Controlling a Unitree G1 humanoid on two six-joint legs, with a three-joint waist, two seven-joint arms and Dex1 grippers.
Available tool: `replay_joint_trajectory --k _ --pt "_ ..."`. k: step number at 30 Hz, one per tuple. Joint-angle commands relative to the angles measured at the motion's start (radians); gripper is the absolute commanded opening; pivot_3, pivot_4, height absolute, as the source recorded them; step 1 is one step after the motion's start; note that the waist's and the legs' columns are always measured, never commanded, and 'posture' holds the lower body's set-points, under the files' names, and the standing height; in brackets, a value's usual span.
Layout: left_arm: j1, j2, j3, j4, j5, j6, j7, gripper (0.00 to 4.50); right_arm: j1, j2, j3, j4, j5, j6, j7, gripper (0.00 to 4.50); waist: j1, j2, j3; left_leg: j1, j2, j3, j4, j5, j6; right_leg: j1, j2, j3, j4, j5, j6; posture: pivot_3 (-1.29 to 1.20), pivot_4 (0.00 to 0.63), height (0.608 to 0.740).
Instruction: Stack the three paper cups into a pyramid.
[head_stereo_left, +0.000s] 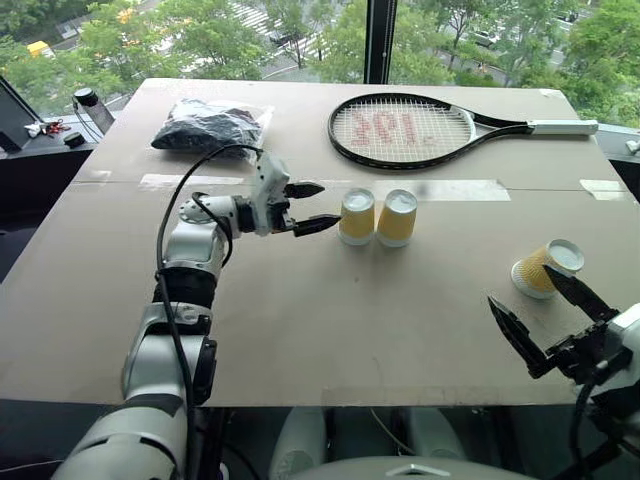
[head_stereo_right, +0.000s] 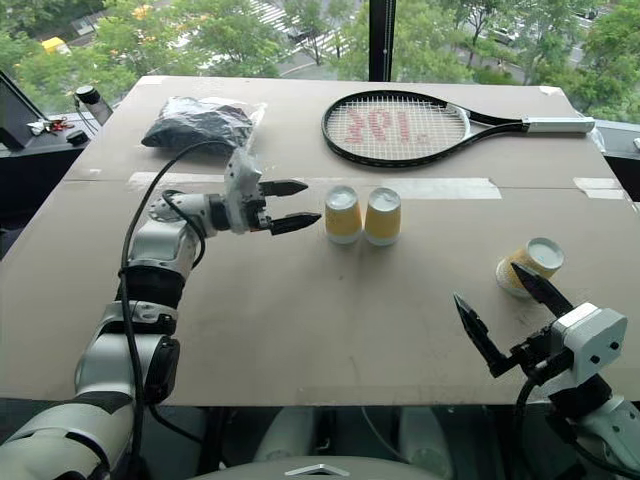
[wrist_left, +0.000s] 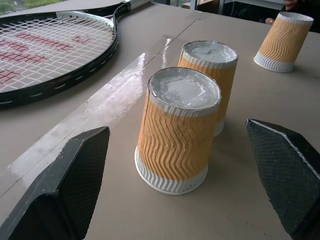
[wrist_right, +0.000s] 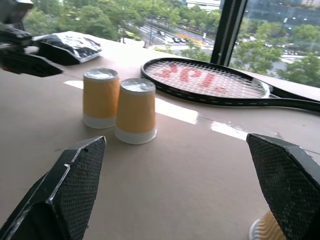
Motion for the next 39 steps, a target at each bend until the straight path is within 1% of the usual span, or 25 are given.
replay_joint_trajectory --k 1,5,8,12,21,22,23,25,26,27,28,30,34,37,39 --pt "0.111 0.069 0.043 -0.342 -0.178 0.201 -0.033 4.46 -0.08 -0.014 -0.086 0.092 -0.025 0.081 -0.115 4.5 0.002 0.0 0.0 0.0 0.0 0.0 0.0 0.0 0.0 0.0 -0.001 0.0 0.0 0.0 0.0 0.0 0.15 0.74" --pt "0.23 0.1 0.046 -0.605 -0.313 0.34 0.007 4.46 -0.176 -0.03 -0.062 0.187 -0.083 0.108 -0.135 4.5 0.023 0.003 -0.001 0.001 0.0 -0.001 0.0 0.0 0.0 0.0 -0.001 -0.001 0.0 0.0 0.0 0.0 0.15 0.74" --pt "0.283 0.087 0.049 -0.736 -0.382 0.399 0.077 4.46 -0.263 -0.033 -0.052 0.273 -0.098 0.164 -0.169 4.5 0.023 0.003 -0.002 0.001 -0.001 0.0 0.0 0.0 0.0 0.001 -0.001 0.0 0.001 0.0 0.0 0.0 0.15 0.74" --pt "0.344 0.089 0.046 -0.821 -0.411 0.405 0.126 4.46 -0.351 -0.031 -0.038 0.335 -0.102 0.23 -0.198 4.5 0.02 0.004 -0.002 0.001 0.0 0.0 0.0 0.0 0.0 0.0 0.0 0.001 0.001 0.0 0.0 0.0 0.15 0.74" --pt "0.417 0.094 0.062 -0.868 -0.44 0.372 0.178 4.46 -0.426 -0.031 -0.027 0.39 -0.113 0.268 -0.187 4.5 0.022 0.004 -0.002 0.001 0.0 0.001 0.0 0.0 0.0 0.0 0.001 0.002 0.0 0.0 0.0 0.0 0.15 0.74" --pt "0.426 0.097 0.064 -0.868 -0.44 0.365 0.179 4.5 -0.428 -0.03 -0.024 0.391 -0.115 0.27 -0.185 4.24 0.022 0.004 -0.002 0.001 0.0 0.001 0.0 0.0 0.0 0.0 0.001 0.002 0.0 0.0 0.0 0.0 0.15 0.74" --pt "0.432 0.099 0.065 -0.868 -0.442 0.362 0.181 4.5 -0.43 -0.029 -0.024 0.391 -0.116 0.272 -0.183 4.08 0.022 0.004 -0.002 0.001 0.0 0.001 0.0 0.0 0.0 0.0 0.001 0.002 0.0 0.0 0.0 0.0 0.15 0.74" --pt "0.44 0.101 0.069 -0.867 -0.446 0.353 0.185 4.5 -0.434 -0.027 -0.027 0.389 -0.114 0.277 -0.184 3.33 0.023 0.004 -0.002 0.001 0.0 0.001 -0.001 0.0 0.0 0.0 0.001 0.001 0.0 0.0 0.0 0.0 0.15 0.74" --pt "0.443 0.102 0.07 -0.866 -0.446 0.348 0.185 4.5 -0.436 -0.025 -0.028 0.386 -0.111 0.281 -0.185 2.75 0.023 0.004 -0.002 0.001 0.0 0.001 -0.001 0.0 0.0 0.0 0.001 0.001 0.0 0.0 0.0 0.0 0.15 0.74" --pt "0.445 0.099 0.073 -0.865 -0.45 0.343 0.187 4.5 -0.438 -0.025 -0.029 0.383 -0.111 0.285 -0.185 2.33 0.023 0.004 -0.002 0.001 0.0 0.001 -0.001 0.0 0.0 0.0 0.001 0.001 0.0 0.0 0.0 0.0 0.15 0.74" --pt "0.446 0.095 0.075 -0.865 -0.449 0.334 0.189 4.5 -0.439 -0.026 -0.029 0.379 -0.11 0.288 -0.185 2.17 0.022 0.004 -0.002 0.001 0.0 0.001 -0.001 0.0 0.0 0.0 0.001 0.001 0.0 0.0 0.0 0.0 0.15 0.74" --pt "0.461 0.07 0.078 -0.861 -0.408 0.255 0.193 4.5 -0.441 -0.037 -0.029 0.363 -0.113 0.293 -0.179 2.17 0.022 0.004 -0.002 0.001 0.0 0.001 -0.001 0.0 0.0 0.0 0.001 0.002 0.0 0.0 0.0 0.0 0.15 0.74" --pt "0.487 0.011 0.108 -0.835 -0.476 0.202 0.163 4.5 -0.5 -0.079 -0.008 0.318 -0.084 0.312 -0.133 2.17 0.02 0.005 -0.002 0.001 0.0 0.002 -0.001 0.0 0.0 0.0 0.001 0.002 0.0 0.0 0.0 0.0 0.15 0.74" --pt "0.516 -0.011 0.149 -0.803 -0.477 0.141 0.154 4.5 -0.647 -0.119 0.06 0.27 0.003 0.388 -0.079 2.17 -0.001 0.006 -0.002 0.002 0.0 0.002 -0.001 -0.001 0.001 0.0 0.002 0.003 0.0 0.0 0.0 0.0 0.15 0.74" --pt "0.546 -0.005 0.174 -0.783 -0.471 0.121 0.146 4.5 -0.749 -0.14 0.122 0.264 0.028 0.427 -0.046 2.17 -0.006 0.006 -0.002 0.002 0.001 0.002 -0.001 -0.001 0.002 0.0 0.003 0.003 0.001 0.0 0.0 0.0 0.15 0.74"
